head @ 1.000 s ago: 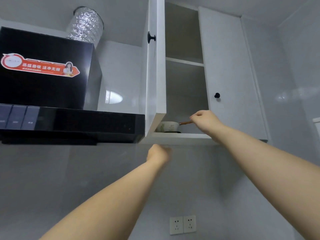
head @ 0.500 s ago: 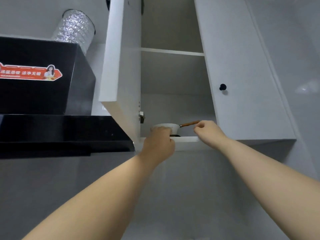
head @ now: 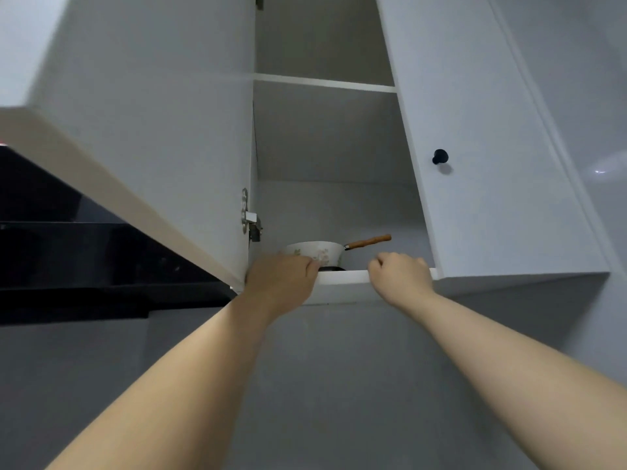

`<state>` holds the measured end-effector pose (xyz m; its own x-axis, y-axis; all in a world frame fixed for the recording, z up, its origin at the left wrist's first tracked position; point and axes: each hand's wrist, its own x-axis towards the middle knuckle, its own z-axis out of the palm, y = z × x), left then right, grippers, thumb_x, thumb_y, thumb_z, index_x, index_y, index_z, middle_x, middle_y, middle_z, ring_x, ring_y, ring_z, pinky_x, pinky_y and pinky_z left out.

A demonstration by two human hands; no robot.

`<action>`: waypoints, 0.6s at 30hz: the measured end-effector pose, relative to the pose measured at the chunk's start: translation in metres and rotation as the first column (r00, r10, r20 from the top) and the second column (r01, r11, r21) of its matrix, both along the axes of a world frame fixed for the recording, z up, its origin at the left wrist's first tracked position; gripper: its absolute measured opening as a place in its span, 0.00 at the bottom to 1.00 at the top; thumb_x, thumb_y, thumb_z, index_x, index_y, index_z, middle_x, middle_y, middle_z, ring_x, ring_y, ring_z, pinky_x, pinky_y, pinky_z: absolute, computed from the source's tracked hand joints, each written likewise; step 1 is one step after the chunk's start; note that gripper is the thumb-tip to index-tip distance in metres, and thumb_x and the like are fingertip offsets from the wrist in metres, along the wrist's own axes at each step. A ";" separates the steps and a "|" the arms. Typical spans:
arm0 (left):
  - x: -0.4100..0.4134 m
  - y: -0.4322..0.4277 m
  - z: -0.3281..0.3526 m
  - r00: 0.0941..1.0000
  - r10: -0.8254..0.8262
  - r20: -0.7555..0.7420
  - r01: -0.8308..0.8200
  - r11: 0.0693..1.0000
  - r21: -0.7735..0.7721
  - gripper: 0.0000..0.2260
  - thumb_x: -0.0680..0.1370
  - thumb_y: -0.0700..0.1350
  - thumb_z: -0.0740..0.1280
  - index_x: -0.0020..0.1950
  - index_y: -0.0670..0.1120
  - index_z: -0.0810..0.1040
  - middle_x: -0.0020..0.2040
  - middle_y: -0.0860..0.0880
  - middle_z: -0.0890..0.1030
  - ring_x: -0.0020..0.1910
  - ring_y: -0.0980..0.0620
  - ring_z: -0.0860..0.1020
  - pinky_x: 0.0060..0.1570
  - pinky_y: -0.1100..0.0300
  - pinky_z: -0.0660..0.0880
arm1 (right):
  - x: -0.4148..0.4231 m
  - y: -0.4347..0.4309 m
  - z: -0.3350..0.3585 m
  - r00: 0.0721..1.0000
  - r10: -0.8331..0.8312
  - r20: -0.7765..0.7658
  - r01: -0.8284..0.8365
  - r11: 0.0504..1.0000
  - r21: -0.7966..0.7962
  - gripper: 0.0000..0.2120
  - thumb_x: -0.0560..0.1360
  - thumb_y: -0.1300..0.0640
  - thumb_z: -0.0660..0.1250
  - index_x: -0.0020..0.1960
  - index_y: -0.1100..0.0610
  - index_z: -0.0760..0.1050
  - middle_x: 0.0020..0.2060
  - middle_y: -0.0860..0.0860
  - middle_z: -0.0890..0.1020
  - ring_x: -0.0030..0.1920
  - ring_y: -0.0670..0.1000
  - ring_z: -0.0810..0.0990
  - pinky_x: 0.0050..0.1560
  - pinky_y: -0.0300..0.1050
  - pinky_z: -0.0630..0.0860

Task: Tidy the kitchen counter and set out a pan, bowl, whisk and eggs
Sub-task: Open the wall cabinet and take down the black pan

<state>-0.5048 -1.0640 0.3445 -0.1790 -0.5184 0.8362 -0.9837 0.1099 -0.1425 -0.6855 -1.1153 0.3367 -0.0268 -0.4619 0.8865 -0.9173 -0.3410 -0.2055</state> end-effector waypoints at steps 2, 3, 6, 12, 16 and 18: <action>0.001 0.002 0.002 1.000 0.000 -0.004 0.000 0.999 0.034 0.19 0.83 0.51 0.48 0.55 0.49 0.77 0.54 0.46 0.80 0.47 0.45 0.75 0.43 0.57 0.67 | 0.001 0.002 0.003 1.000 0.012 0.026 -0.014 0.999 0.052 0.13 0.78 0.56 0.50 0.38 0.56 0.69 0.43 0.55 0.80 0.43 0.57 0.72 0.52 0.48 0.65; 0.001 0.003 0.001 1.000 0.002 -0.010 -0.002 0.999 0.040 0.19 0.82 0.52 0.48 0.55 0.49 0.78 0.53 0.47 0.80 0.48 0.45 0.76 0.43 0.57 0.68 | 0.001 0.003 0.004 1.000 0.015 0.024 -0.017 0.997 0.069 0.13 0.78 0.56 0.50 0.39 0.55 0.70 0.41 0.54 0.79 0.43 0.57 0.73 0.52 0.48 0.65; 0.002 0.003 0.001 0.999 -0.026 -0.029 0.026 1.000 0.016 0.17 0.82 0.52 0.50 0.52 0.50 0.78 0.51 0.47 0.80 0.47 0.45 0.76 0.43 0.57 0.69 | 0.001 0.005 0.003 1.000 0.016 0.022 -0.018 0.997 0.072 0.13 0.78 0.56 0.51 0.37 0.54 0.68 0.37 0.52 0.75 0.41 0.57 0.72 0.54 0.49 0.65; 0.004 0.007 0.000 0.986 -0.131 -0.099 0.128 0.991 -0.036 0.10 0.80 0.53 0.57 0.47 0.51 0.76 0.44 0.53 0.77 0.43 0.51 0.72 0.39 0.60 0.64 | 0.005 0.010 0.001 0.997 0.065 0.043 -0.067 0.997 0.045 0.15 0.77 0.57 0.52 0.31 0.55 0.63 0.34 0.53 0.74 0.40 0.58 0.71 0.47 0.48 0.66; 0.004 0.006 0.001 0.974 -0.159 -0.159 0.152 0.987 -0.052 0.07 0.79 0.53 0.61 0.43 0.53 0.72 0.44 0.55 0.76 0.46 0.51 0.73 0.40 0.60 0.64 | 0.014 0.012 0.005 0.993 0.110 0.046 -0.112 0.993 0.043 0.16 0.77 0.58 0.53 0.31 0.56 0.63 0.31 0.52 0.72 0.39 0.58 0.72 0.41 0.45 0.63; 0.004 0.005 0.000 0.971 -0.169 -0.167 0.162 0.985 -0.057 0.06 0.79 0.53 0.62 0.43 0.53 0.72 0.44 0.55 0.77 0.48 0.50 0.75 0.40 0.60 0.64 | 0.017 0.009 0.012 0.981 0.175 0.081 -0.179 0.983 0.043 0.13 0.76 0.58 0.54 0.34 0.56 0.68 0.35 0.54 0.76 0.42 0.60 0.75 0.39 0.45 0.66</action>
